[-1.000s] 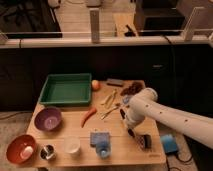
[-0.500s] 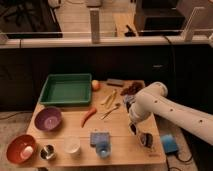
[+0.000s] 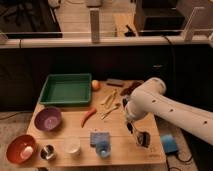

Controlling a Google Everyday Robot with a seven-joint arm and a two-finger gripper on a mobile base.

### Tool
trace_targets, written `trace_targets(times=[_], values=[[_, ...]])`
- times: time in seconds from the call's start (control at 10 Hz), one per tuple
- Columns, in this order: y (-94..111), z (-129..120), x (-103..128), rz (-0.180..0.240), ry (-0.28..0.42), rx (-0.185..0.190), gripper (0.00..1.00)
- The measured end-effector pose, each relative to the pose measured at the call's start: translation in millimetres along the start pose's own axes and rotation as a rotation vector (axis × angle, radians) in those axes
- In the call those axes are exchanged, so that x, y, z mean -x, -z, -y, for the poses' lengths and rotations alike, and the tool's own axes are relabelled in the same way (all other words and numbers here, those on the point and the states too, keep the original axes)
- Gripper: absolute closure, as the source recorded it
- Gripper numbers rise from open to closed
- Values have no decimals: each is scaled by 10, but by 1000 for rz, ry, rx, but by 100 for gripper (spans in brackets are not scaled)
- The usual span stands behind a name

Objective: Place brush in table surface

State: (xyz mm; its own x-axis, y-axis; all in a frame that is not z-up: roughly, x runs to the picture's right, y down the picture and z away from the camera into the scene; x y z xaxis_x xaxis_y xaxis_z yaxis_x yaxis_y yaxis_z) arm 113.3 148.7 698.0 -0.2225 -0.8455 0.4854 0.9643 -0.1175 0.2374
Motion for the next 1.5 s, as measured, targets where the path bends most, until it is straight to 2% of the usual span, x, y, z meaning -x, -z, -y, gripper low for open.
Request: trace_targets(times=[0.2, 0.4, 0.6, 0.9, 1.0, 1.1, 1.2, 1.4, 1.5], values=[[122, 44, -3, -5, 7, 13, 100], [139, 67, -25, 14, 10, 17, 100], [-64, 30, -5, 54, 8, 12, 100], [-582, -43, 79, 134, 9, -3, 100], [-682, -57, 100, 157, 12, -7, 100], [-850, -108, 166, 207, 11, -9, 96], [-942, -136, 206, 237, 10, -12, 89], [-1062, -214, 313, 312, 3, -12, 69], [-1066, -220, 323, 327, 6, -11, 58]])
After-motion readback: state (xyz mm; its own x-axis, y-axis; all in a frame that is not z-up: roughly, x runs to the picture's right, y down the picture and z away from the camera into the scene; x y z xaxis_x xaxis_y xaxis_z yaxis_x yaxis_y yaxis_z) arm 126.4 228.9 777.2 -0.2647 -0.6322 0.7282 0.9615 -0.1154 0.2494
